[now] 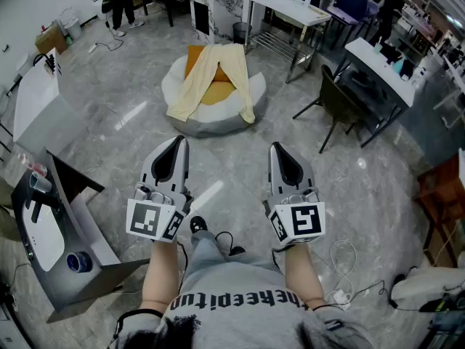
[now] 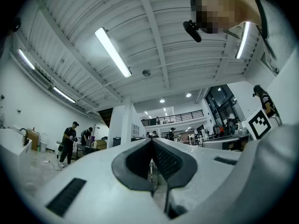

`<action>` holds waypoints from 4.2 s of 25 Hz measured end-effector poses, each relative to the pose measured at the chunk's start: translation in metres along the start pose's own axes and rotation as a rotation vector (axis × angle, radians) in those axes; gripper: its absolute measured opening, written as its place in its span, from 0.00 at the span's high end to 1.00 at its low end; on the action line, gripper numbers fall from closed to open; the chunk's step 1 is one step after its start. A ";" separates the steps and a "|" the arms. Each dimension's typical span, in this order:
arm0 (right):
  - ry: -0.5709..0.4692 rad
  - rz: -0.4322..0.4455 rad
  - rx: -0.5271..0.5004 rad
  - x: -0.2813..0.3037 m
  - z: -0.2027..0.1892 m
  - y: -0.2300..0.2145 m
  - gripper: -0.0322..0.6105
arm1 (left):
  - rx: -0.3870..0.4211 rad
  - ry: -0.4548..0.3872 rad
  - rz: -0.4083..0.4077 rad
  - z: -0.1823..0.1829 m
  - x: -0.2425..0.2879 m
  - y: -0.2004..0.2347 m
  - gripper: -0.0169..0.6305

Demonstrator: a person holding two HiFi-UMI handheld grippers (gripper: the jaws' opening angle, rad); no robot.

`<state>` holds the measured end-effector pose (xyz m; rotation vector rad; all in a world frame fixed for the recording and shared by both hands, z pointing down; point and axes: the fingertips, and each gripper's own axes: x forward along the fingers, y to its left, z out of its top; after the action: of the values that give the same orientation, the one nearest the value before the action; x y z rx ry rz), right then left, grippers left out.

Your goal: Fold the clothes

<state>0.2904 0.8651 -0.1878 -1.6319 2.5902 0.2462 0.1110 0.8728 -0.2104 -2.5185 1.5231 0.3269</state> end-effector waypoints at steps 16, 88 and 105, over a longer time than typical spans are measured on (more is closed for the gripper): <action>-0.072 0.022 -0.014 0.000 0.014 -0.008 0.95 | 0.045 0.005 -0.030 0.001 0.014 -0.008 0.97; -0.045 -0.119 -0.008 0.703 -0.091 -0.212 0.95 | 0.044 -0.046 -0.070 -0.148 0.579 0.458 0.97; 0.010 -0.142 0.020 0.790 -0.132 -0.283 0.95 | -0.016 -0.011 -0.122 -0.202 0.693 0.481 0.97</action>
<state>0.2059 0.0198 -0.1992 -1.8046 2.4605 0.2034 0.0154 0.0103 -0.2289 -2.6025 1.3606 0.3356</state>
